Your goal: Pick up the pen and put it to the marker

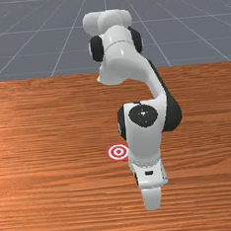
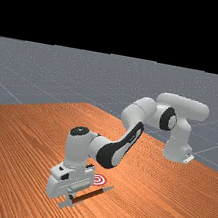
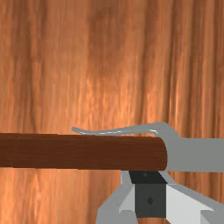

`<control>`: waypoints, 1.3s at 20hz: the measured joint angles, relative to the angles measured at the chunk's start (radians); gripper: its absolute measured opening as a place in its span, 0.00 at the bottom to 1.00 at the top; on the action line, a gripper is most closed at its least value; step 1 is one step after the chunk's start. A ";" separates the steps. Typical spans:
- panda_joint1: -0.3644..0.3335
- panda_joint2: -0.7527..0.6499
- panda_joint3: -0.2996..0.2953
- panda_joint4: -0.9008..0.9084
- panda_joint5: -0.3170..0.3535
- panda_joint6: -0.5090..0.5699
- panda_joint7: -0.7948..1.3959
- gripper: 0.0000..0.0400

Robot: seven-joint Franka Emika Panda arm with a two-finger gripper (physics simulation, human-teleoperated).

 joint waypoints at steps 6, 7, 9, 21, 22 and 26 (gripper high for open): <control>0.000 0.000 0.000 0.000 0.000 0.000 0.000 0.00; 0.009 0.021 -0.007 0.042 0.004 -0.018 0.053 0.00; 0.012 0.032 -0.001 0.061 0.001 -0.027 0.013 0.00; 0.034 -0.091 -0.014 -0.158 -0.013 0.075 0.057 0.00; 0.040 -0.150 -0.023 -0.269 -0.022 0.124 0.070 0.00; 0.005 -0.245 -0.017 -0.444 -0.020 0.208 0.025 0.00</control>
